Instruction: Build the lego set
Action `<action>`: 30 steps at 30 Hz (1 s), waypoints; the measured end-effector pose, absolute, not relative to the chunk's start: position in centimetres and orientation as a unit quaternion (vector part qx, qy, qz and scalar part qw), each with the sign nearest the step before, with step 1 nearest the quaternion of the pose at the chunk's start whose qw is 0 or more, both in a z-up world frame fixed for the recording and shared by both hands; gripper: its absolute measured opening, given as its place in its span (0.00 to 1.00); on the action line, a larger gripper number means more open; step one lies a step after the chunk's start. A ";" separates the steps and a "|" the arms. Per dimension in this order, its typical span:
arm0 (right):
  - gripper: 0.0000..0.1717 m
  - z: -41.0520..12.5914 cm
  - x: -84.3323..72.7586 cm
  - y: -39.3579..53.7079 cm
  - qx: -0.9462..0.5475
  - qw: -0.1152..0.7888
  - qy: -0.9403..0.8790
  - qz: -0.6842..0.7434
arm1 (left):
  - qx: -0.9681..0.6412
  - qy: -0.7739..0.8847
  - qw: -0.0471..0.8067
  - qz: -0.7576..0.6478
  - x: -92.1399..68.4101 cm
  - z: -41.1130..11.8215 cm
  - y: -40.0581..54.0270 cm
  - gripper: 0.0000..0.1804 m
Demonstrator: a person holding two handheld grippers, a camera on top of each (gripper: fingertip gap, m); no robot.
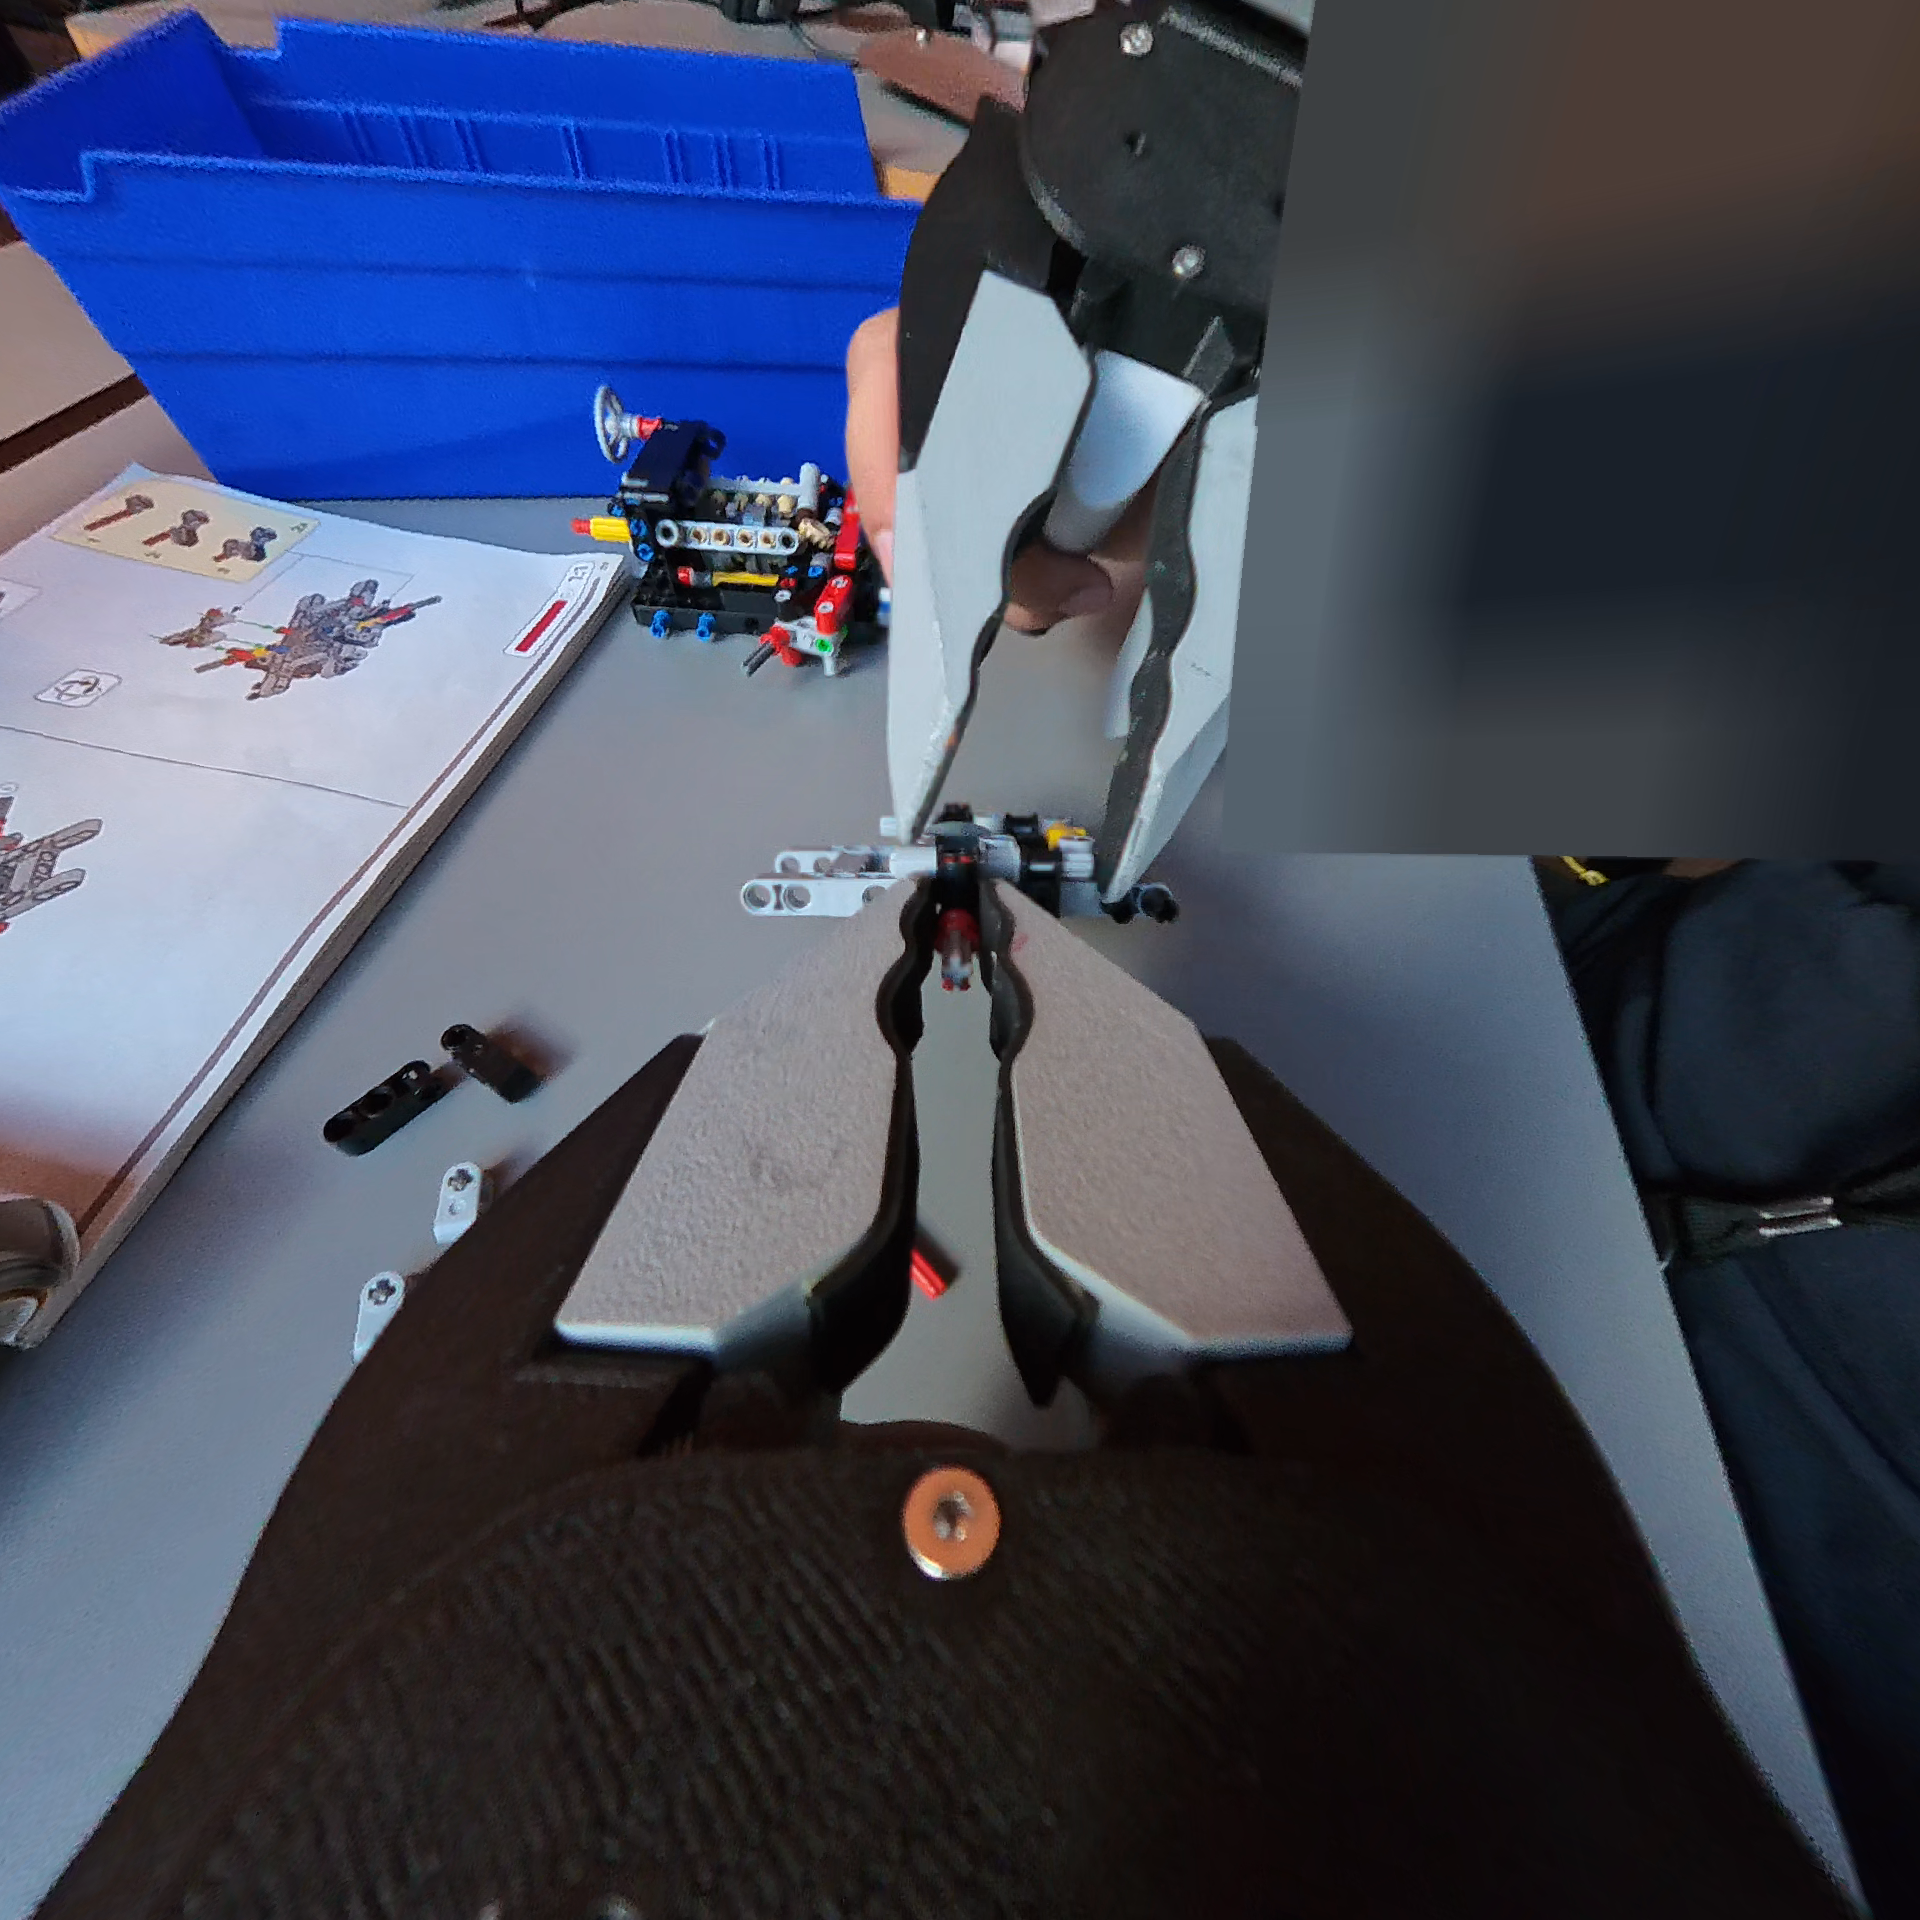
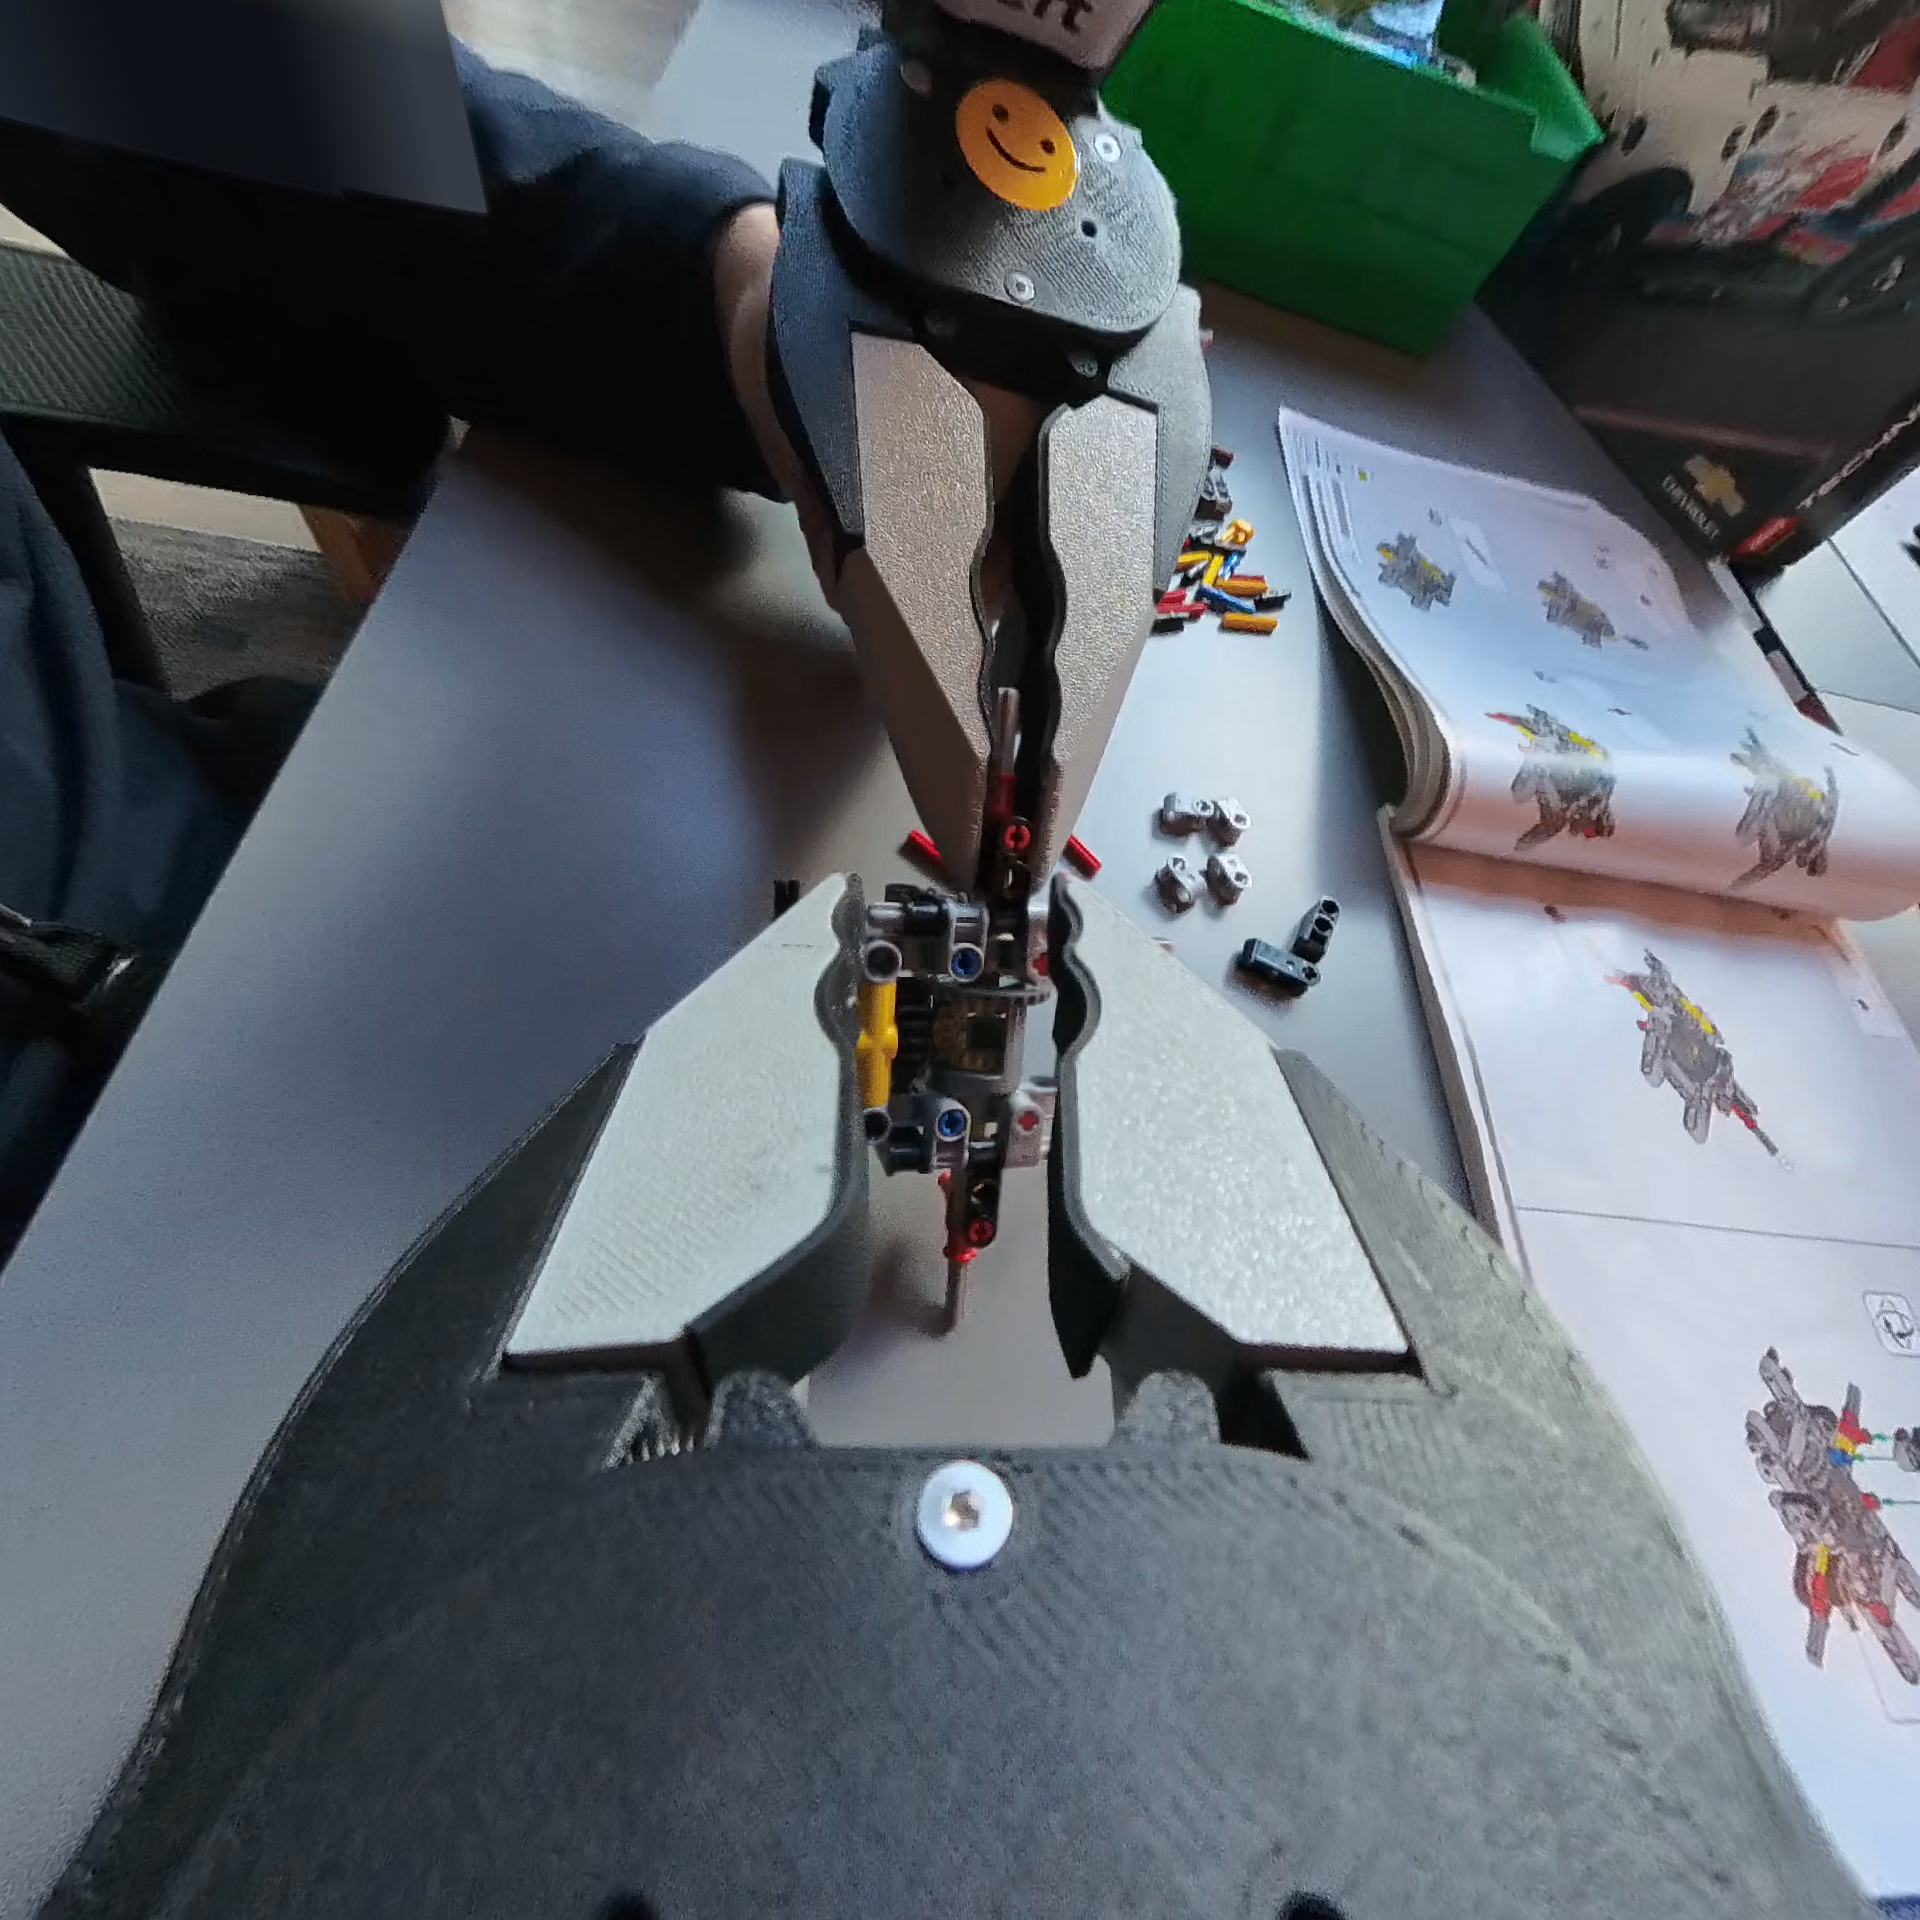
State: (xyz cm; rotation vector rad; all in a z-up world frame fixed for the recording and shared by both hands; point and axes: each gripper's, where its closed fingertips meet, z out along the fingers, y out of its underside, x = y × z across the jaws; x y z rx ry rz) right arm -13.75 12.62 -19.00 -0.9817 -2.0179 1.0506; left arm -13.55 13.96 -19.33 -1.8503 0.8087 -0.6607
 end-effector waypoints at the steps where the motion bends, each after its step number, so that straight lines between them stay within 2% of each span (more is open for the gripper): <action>1: 0.19 -18.8 -13.8 12.5 -0.375 0.325 -0.768 0.406 | -0.758 0.330 0.489 -0.280 -13.5 -19.0 13.9 0.03; 24: 0.15 -18.3 -14.4 12.5 -0.368 0.310 -0.773 0.413 | -0.792 0.277 0.439 -0.320 -13.8 -18.8 13.8 0.03; 25: 0.03 -18.4 -14.4 12.7 -0.368 0.317 -0.776 0.403 | -0.789 0.290 0.433 -0.325 -13.5 -18.9 13.4 0.03; 30: 0.02 -18.4 -13.6 11.9 -0.359 0.258 -0.771 0.459 | -0.785 0.306 0.417 -0.341 -12.5 -18.9 12.2 0.02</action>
